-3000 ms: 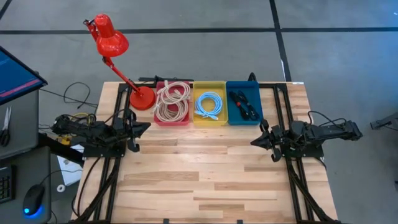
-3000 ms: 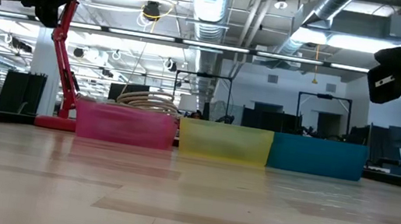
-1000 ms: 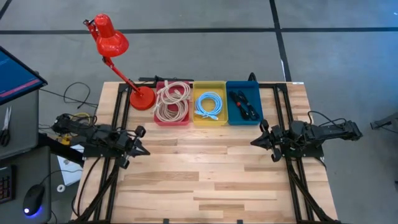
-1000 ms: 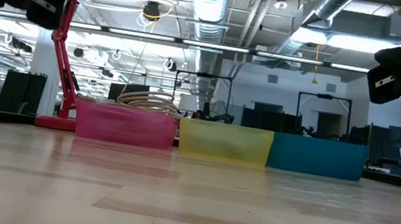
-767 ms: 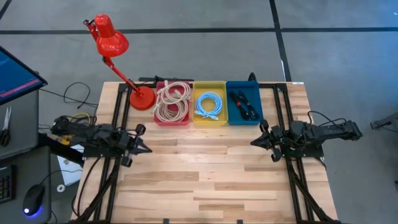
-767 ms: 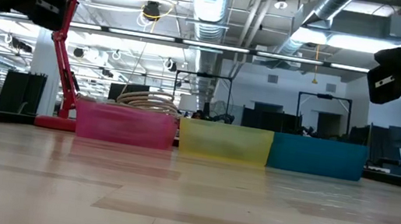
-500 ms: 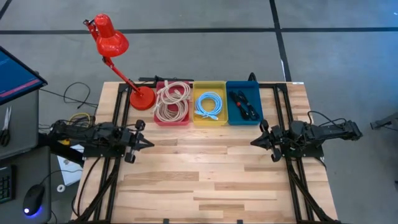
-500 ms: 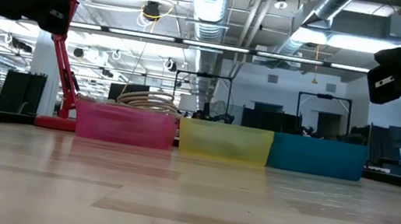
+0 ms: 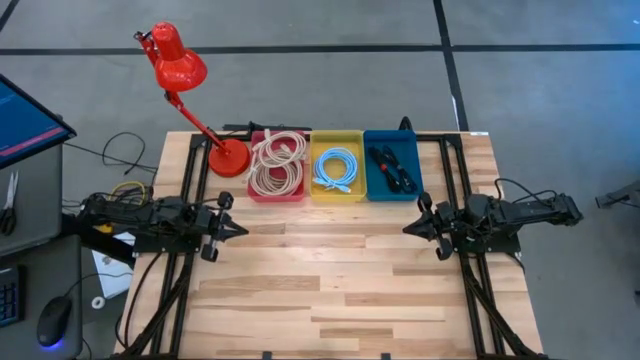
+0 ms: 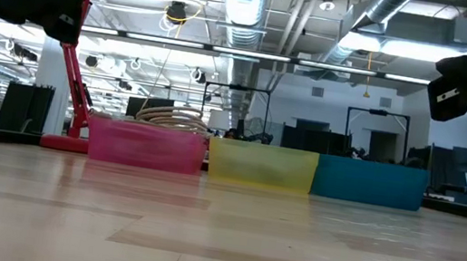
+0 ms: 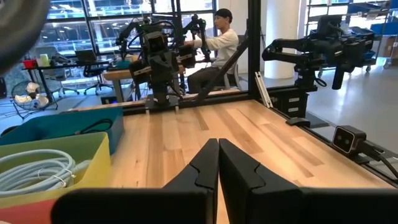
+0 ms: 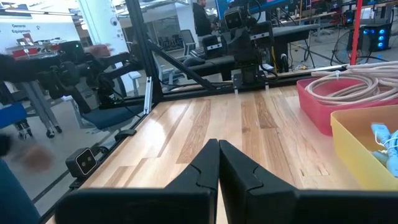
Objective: Pick & Place USB Port
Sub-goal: Return to Home Position
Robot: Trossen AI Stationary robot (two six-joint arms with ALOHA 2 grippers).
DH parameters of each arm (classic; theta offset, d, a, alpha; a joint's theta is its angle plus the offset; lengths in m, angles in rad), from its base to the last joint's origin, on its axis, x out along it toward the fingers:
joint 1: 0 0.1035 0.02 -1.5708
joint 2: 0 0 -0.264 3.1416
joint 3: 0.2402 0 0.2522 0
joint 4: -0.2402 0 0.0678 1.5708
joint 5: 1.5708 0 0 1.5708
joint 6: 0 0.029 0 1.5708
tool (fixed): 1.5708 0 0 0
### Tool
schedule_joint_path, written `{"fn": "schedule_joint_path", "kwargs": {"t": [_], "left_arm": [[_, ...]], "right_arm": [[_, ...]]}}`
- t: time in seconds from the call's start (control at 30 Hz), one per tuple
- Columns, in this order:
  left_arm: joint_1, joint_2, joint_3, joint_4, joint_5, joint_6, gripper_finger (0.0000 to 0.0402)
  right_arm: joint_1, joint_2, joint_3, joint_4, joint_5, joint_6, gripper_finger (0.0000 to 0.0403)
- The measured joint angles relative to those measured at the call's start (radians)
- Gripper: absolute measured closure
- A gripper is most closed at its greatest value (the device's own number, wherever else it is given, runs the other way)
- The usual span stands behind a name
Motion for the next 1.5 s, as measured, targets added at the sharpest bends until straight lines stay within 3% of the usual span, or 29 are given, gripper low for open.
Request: {"fn": "schedule_joint_path", "kwargs": {"t": [1.5], "left_arm": [[0.0, 0.095, 0.0, 0.005, 0.0, 0.0, 0.039]], "right_arm": [[0.0, 0.0, 0.0, 0.0, 0.0, 0.0, 0.0403]]}}
